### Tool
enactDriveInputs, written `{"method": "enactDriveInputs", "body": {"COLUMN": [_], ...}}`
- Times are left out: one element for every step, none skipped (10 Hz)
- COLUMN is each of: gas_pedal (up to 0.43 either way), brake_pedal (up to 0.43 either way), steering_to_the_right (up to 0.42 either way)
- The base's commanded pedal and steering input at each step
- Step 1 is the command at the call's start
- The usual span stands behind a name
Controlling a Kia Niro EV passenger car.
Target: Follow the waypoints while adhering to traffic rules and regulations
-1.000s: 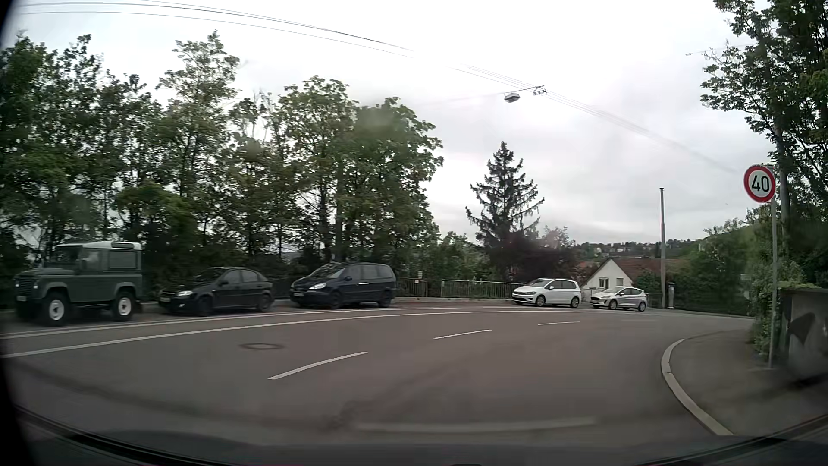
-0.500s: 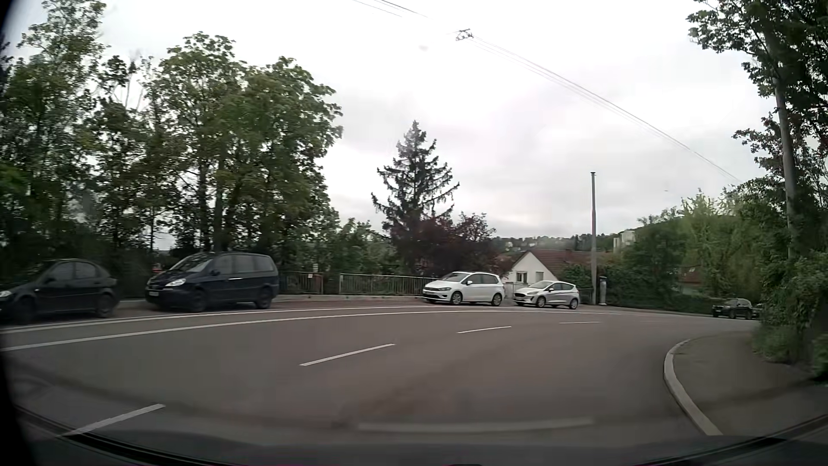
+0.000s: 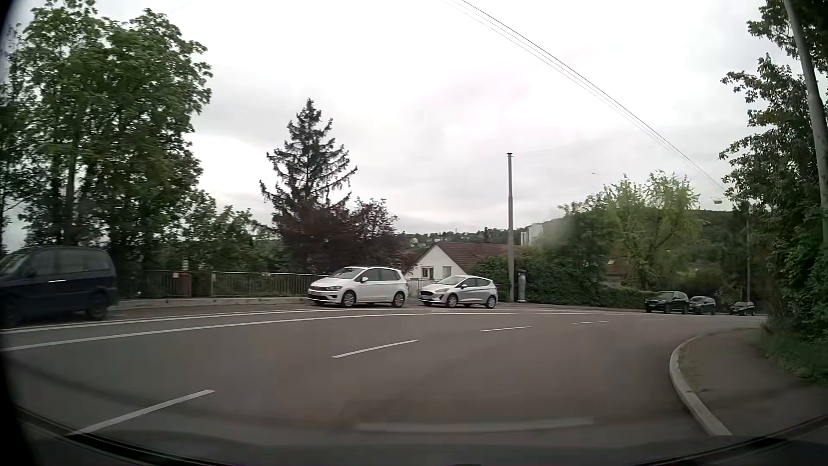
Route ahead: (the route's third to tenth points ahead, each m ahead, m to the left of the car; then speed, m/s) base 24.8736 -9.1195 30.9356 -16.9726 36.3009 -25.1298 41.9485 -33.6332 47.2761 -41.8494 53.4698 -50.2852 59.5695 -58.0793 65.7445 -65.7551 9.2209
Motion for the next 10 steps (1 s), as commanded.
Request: {"method": "enactDriveInputs", "body": {"gas_pedal": [0.059, 0.059, 0.059, 0.059, 0.059, 0.059, 0.059, 0.059, 0.059, 0.059], "brake_pedal": [0.0, 0.0, 0.0, 0.0, 0.0, 0.0, 0.0, 0.0, 0.0, 0.0], "steering_to_the_right": [0.189, 0.189, 0.189, 0.189, 0.189, 0.189, 0.19, 0.19, 0.189, 0.19]}}
